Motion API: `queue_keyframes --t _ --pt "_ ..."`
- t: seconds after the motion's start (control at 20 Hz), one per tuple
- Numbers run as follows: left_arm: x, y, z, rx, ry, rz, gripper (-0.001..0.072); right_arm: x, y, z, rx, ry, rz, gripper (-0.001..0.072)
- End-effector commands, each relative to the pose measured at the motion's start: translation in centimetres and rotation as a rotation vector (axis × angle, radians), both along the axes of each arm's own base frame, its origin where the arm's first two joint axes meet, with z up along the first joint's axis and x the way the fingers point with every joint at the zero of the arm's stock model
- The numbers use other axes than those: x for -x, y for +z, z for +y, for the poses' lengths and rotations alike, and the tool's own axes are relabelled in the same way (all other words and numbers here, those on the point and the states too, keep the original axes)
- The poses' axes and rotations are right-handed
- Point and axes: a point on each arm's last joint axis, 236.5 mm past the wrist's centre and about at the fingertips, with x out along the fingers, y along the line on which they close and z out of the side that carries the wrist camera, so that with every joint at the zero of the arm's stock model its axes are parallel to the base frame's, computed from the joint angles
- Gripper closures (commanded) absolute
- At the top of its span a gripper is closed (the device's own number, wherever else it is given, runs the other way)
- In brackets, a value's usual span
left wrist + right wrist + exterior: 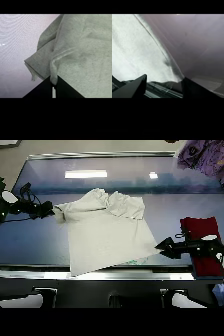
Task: Fold the clothes and pants, and hang the long-sleeved shirts on hangers.
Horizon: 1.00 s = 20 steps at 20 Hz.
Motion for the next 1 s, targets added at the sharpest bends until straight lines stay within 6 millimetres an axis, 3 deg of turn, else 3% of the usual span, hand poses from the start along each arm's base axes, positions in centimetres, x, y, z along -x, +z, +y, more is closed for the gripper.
queue_keyframes --t 0.0,0.05,0.1,0.15,0.2,0.3,0.35,0.45,0.6,0.7,0.8,0.95 --pt "0.0 0.0 0.0 0.000 0.001 0.000 0.0688 -2.0 -0.6 -0.1 0.031 -0.057 -0.066 0.0236" --pt "0.0 0.0 0.0 0.000 0.001 0.000 0.0688 -1.8 -0.9 0.6 0.041 -0.024 -0.066 0.0267" --pt "0.0 0.0 0.0 0.000 0.001 0.001 0.0688 -1.5 -0.9 1.7 0.041 0.020 -0.066 0.0372" --pt "0.0 0.0 0.0 0.001 0.001 0.001 0.0688 -1.5 -0.7 2.6 0.031 0.042 -0.069 0.0559" --pt "0.0 0.0 0.0 0.000 0.001 0.001 0.0688 -2.0 -0.2 3.2 0.015 0.048 -0.091 0.0673" --pt "0.0 0.0 0.0 0.000 0.001 0.001 0.0688 -4.4 2.1 2.9 0.004 0.030 -0.167 0.0684" --pt "0.0 0.0 0.0 0.000 0.000 0.001 0.0688 -6.1 3.4 1.8 0.046 0.023 -0.201 0.0685" --pt "0.0 0.0 0.0 0.000 0.000 0.001 0.0688 -11.1 7.2 -1.9 0.192 -0.012 -0.294 0.0685" --pt "0.0 0.0 0.0 0.000 0.000 0.001 0.0688 -19.4 14.6 -7.9 0.399 -0.111 -0.483 0.0684" --pt "0.0 0.0 0.0 0.000 0.001 0.000 0.0688 -24.0 18.0 -10.0 0.426 -0.187 -0.556 0.0684" --pt "0.0 0.0 -0.1 0.000 -0.003 0.000 0.0688 -27.5 18.8 -11.2 0.412 -0.245 -0.569 0.0684" --pt "-0.1 -0.1 -1.0 -0.001 -0.021 -0.002 0.0688 -30.4 16.8 -11.8 0.356 -0.306 -0.529 0.0684"
